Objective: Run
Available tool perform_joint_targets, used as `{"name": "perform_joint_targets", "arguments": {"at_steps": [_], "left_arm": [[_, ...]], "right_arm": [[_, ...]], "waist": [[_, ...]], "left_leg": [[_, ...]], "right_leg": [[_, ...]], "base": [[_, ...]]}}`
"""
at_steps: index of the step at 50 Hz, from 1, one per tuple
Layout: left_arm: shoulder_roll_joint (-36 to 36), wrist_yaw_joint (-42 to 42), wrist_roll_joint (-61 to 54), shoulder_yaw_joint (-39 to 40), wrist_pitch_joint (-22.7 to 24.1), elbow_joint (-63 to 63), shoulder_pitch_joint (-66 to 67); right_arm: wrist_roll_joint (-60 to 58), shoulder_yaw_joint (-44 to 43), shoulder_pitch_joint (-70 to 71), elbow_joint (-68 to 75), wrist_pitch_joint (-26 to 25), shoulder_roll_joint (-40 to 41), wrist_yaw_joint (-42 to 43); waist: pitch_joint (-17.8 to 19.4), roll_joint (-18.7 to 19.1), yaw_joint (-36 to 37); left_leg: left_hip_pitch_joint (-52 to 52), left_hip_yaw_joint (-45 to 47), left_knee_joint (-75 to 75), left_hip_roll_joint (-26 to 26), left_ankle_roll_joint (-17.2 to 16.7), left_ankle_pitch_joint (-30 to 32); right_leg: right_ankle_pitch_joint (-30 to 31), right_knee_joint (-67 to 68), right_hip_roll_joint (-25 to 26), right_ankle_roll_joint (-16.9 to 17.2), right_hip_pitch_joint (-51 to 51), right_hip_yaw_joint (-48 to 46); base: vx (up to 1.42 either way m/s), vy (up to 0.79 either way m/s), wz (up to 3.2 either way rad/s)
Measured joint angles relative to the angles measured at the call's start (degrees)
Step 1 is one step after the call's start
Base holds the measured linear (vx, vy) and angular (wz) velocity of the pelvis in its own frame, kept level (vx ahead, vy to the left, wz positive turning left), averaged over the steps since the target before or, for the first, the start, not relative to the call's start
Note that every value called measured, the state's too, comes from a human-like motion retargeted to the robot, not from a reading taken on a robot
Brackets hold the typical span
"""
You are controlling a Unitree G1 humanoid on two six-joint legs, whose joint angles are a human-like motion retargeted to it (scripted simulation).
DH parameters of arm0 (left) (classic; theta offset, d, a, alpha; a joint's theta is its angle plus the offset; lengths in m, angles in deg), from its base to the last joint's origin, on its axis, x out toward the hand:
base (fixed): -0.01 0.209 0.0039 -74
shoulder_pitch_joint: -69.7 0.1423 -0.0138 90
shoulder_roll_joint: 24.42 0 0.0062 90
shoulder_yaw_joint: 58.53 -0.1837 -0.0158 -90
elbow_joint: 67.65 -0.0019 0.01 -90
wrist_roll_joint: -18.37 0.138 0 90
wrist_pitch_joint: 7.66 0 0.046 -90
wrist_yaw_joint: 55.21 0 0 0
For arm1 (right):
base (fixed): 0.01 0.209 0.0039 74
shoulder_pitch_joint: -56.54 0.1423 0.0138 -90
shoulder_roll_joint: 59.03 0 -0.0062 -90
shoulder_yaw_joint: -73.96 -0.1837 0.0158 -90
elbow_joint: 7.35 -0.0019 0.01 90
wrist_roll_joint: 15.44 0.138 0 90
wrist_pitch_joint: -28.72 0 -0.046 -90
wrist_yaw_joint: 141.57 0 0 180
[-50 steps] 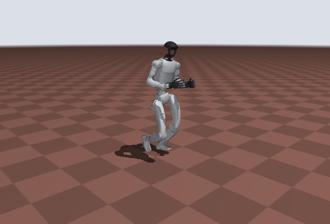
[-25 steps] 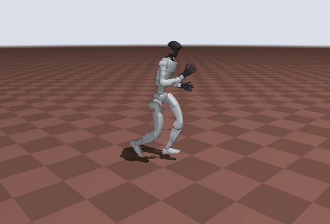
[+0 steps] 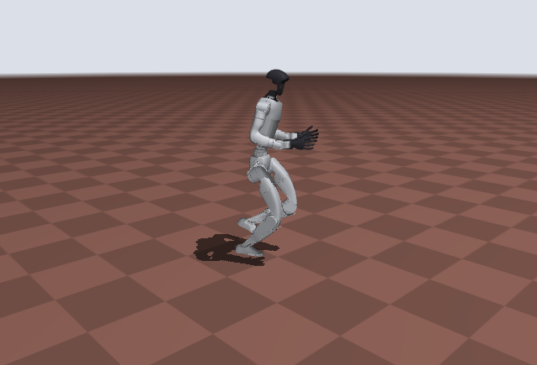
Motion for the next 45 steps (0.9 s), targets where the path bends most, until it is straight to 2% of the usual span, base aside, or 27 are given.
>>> {"name": "perform_joint_targets", "arguments": {"at_steps": [2, 6, 7, 9, 10, 14, 16, 18, 20, 21, 22, 23, 25, 27, 28, 30, 33, 35, 37, 38, 40, 45], "left_arm": [[-1.9, -1.7, -2.7, -0.4, 0.2, 1.0, 4.1], [-3.4, -4.5, -7.1, -0.5, 0.9, 1.4, 12.2], [-3.2, -5.1, -7.7, -0.2, 0.8, 1.0, 13.8], [-2.4, -5.6, -8.5, 0.2, 0.5, -0.2, 15.6], [-2.0, -5.7, -8.6, 0.3, 0.3, -0.7, 16.1], [-1.4, -4.1, -3.4, 0.1, 0.4, -3.4, 14.5], [-1.1, -2.2, 0.8, 0.2, 0.7, -5.4, 10.5], [-0.3, 0.6, 3.6, -0.3, 1.2, -7.1, 4.0], [1.0, 2.2, 2.8, -0.5, 2.0, -5.1, -0.9], [1.4, 2.2, 1.4, 0.0, 2.5, -2.6, -2.1], [1.6, 2.2, -0.2, 0.4, 3.1, -0.1, -3.0], [1.6, 1.8, -2.1, 0.6, 3.8, 2.3, -3.5], [1.3, 0.8, -5.2, 0.3, 5.3, 6.2, -3.2], [0.7, -0.4, -7.2, -0.7, 5.8, 8.7, -2.5], [0.3, -0.9, -7.7, -0.9, 5.8, 9.6, -2.2], [-0.1, -1.4, -8.1, -1.1, 5.1, 10.1, -1.0], [0.5, -0.3, -6.7, 0.0, 2.4, 7.2, 2.6], [1.6, 2.0, -5.3, 0.9, 0.1, 3.8, 4.2], [1.7, 2.6, -5.6, 1.2, -0.7, 1.9, 6.4], [1.3, 2.2, -6.2, 1.2, -0.7, 1.6, 7.7], [-0.3, 0.9, -8.0, 0.8, -0.7, 1.8, 10.5], [-2.3, -3.9, -10.9, -0.4, -1.2, 1.7, 16.5]], "right_arm": [[1.4, 1.5, 5.5, -4.2, 0.8, 1.5, -0.6], [3.8, 4.4, 8.9, -12.3, 1.8, 2.6, -4.0], [4.0, 5.0, 9.2, -13.9, 1.9, 2.6, -5.1], [4.0, 5.6, 9.4, -16.3, 1.9, 2.1, -7.1], [4.0, 5.7, 9.2, -17.2, 1.9, 1.8, -8.0], [2.0, 5.3, 5.1, -15.5, 1.7, 1.8, -8.6], [0.5, 4.8, 0.9, -10.9, 1.0, 2.2, -8.1], [0.2, 3.8, -4.4, -3.9, 0.8, 2.1, -8.2], [2.1, 2.2, -11.7, 1.1, 0.8, 0.3, -9.6], [3.3, 1.1, -15.7, 2.1, 0.7, -1.0, -10.3], [4.4, 0.1, -19.5, 2.9, 0.7, -2.1, -10.9], [5.4, -0.9, -22.9, 3.3, 0.5, -3.0, -11.1], [7.1, -2.5, -28.4, 4.0, -0.1, -3.8, -11.1], [8.8, -3.5, -31.0, 4.3, -0.8, -3.7, -10.9], [9.6, -4.0, -31.4, 4.2, -1.1, -3.6, -10.7], [10.3, -4.3, -30.7, 4.0, -1.5, -3.6, -9.6], [8.3, -3.6, -23.5, 4.5, -1.9, -3.8, -5.9], [6.5, -2.3, -13.8, 6.1, -2.0, -3.2, -1.8], [6.1, -1.1, -6.0, 4.9, -1.3, -2.2, -0.2], [6.3, -0.6, -3.0, 3.3, -1.0, -1.7, 0.0], [7.2, 0.3, 0.7, -1.1, -0.2, -1.1, -0.6], [7.6, 3.5, 2.2, -10.9, 0.6, -1.2, -5.2]], "waist": [[-1.0, -2.1, 3.3], [-3.2, -5.5, 6.6], [-3.5, -6.3, 6.4], [-3.9, -7.7, 5.1], [-4.1, -8.2, 4.3], [-4.1, -10.1, 1.0], [-3.5, -10.3, -0.7], [-4.1, -9.5, -2.8], [-5.6, -7.5, -5.1], [-5.7, -5.5, -5.5], [-5.7, -3.7, -6.0], [-6.0, -2.3, -6.7], [-6.8, 0.3, -7.6], [-7.2, 2.8, -6.8], [-6.8, 3.6, -6.3], [-6.2, 4.1, -5.1], [-3.7, 4.0, -2.0], [-1.2, 3.1, -0.2], [-0.6, 2.2, 2.0], [-0.7, 1.6, 3.0], [-1.4, 0.5, 5.1], [-3.4, -1.2, 6.7]], "left_leg": [[-5.8, 2.3, -7.7, -1.8, 0.3, -0.2], [-7.4, 6.2, -35.4, -7.8, -2.5, 3.1], [-6.4, 6.8, -43.3, -10.1, -3.3, 4.4], [-3.9, 7.0, -55.5, -14.8, -3.6, 6.3], [-3.0, 6.7, -58.9, -16.7, -3.1, 6.6], [-5.1, 4.9, -42.5, -18.7, 2.9, 0.4], [-4.9, 3.0, -33.7, -17.9, 3.3, -5.4], [-3.5, 0.4, -31.4, -19.1, 3.3, -8.9], [0.5, -2.6, -33.9, -21.5, 3.3, -9.2], [4.5, -3.7, -34.9, -21.2, 3.0, -8.2], [8.3, -4.8, -36.0, -20.6, 2.1, -6.3], [11.5, -5.9, -37.1, -19.3, -0.3, -2.4], [15.4, -7.0, -36.8, -15.5, -4.7, 7.1], [15.4, -6.8, -30.5, -10.2, -6.7, 14.0], [15.0, -6.5, -25.8, -8.0, -6.6, 15.9], [13.5, -5.0, -14.8, -3.9, -4.6, 16.1], [8.6, -4.3, 0.8, 0.6, -0.7, 9.0], [2.8, -3.6, 6.0, 0.9, 1.3, 4.1], [-3.4, -1.4, 3.8, 0.5, 2.0, 1.6], [-6.0, -0.1, 0.8, 0.0, 1.9, 1.2], [-8.8, 2.6, -7.6, -1.1, 1.0, 1.4], [-5.9, 7.9, -37.9, -7.3, -3.5, 5.8]], "right_leg": [[5.7, -4.7, -1.3, 3.6, 5.6, 0.9], [24.7, -11.4, -4.9, 12.4, 15.5, 1.3], [28.4, -11.0, -6.2, 13.8, 17.1, 1.1], [32.0, -6.5, -9.0, 15.1, 18.3, 1.0], [32.6, -3.0, -10.3, 15.1, 18.4, 1.0], [28.6, 17.0, -15.0, 11.1, 14.2, 1.8], [24.7, 25.4, -16.0, 7.7, 8.8, 2.3], [19.9, 29.2, -16.4, 4.5, -0.3, 3.1], [15.6, 26.0, -15.8, 3.0, -8.5, 3.1], [14.4, 20.7, -13.8, 3.1, -10.1, 2.2], [13.7, 14.7, -11.7, 3.3, -11.4, 1.3], [14.1, 7.2, -9.4, 3.9, -12.0, 0.1], [17.0, -10.3, -3.8, 6.5, -11.5, -1.5], [21.8, -25.0, 1.9, 9.0, -9.5, -1.7], [23.6, -28.1, 3.5, 9.5, -8.6, -1.5], [23.4, -24.9, 4.4, 8.6, -8.4, -0.6], [13.7, -8.6, 3.0, 3.7, -7.4, -0.4], [6.0, -0.9, 0.4, 1.7, -4.9, -0.4], [3.3, -0.7, -1.9, 2.2, -0.1, -1.1], [3.6, -2.2, -2.9, 3.0, 2.8, -1.4], [7.8, -6.8, -3.9, 5.8, 9.1, -1.9], [27.8, -12.3, -7.2, 12.9, 21.2, -3.9]], "base": [[1.25, 0.12, 0.49], [1.27, 0.16, 0.68], [1.24, 0.16, 0.85], [1.23, 0.15, 0.82], [1.24, 0.10, 0.73], [1.24, 0.05, 0.67], [1.23, -0.06, 0.77], [1.21, 0.04, 1.17], [1.25, 0.13, 1.28], [1.31, 0.17, 1.01], [1.31, 0.13, 0.94], [1.28, 0.05, 1.09], [1.24, 0.00, 1.15], [1.19, 0.02, 1.12], [1.17, 0.02, 1.28], [1.18, 0.02, 1.40], [1.16, 0.01, 1.31], [1.15, 0.04, 1.40], [1.17, 0.08, 1.45], [1.18, 0.11, 1.52], [1.19, 0.14, 1.60], [1.19, 0.16, 1.89]]}}
